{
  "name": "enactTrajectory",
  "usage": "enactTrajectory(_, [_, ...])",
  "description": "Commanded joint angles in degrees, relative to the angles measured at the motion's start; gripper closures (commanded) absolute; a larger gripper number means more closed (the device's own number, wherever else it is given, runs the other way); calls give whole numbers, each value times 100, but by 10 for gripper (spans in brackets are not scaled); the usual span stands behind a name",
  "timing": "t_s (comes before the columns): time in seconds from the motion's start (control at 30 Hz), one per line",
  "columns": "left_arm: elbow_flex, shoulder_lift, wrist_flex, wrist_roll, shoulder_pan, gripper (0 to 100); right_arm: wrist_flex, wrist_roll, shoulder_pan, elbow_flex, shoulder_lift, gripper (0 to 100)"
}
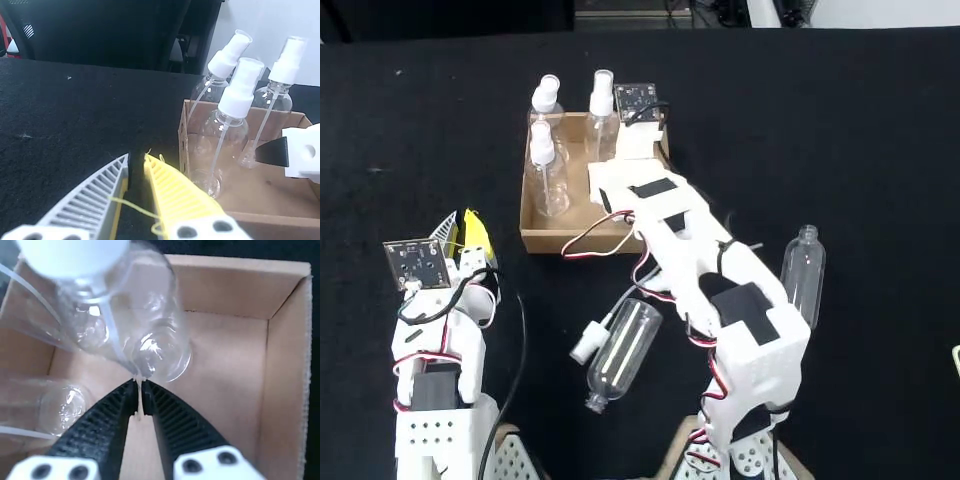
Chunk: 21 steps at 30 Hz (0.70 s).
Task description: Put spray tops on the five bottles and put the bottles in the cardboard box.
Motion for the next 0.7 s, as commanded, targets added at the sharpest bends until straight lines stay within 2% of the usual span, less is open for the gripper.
enactTrajectory(0.0, [119,26,-123,-26,-48,953,-167,-18,79,-295,-40,986])
enactTrajectory(0.67, [119,26,-114,-26,-48,953,-97,-18,79,-541,233,987])
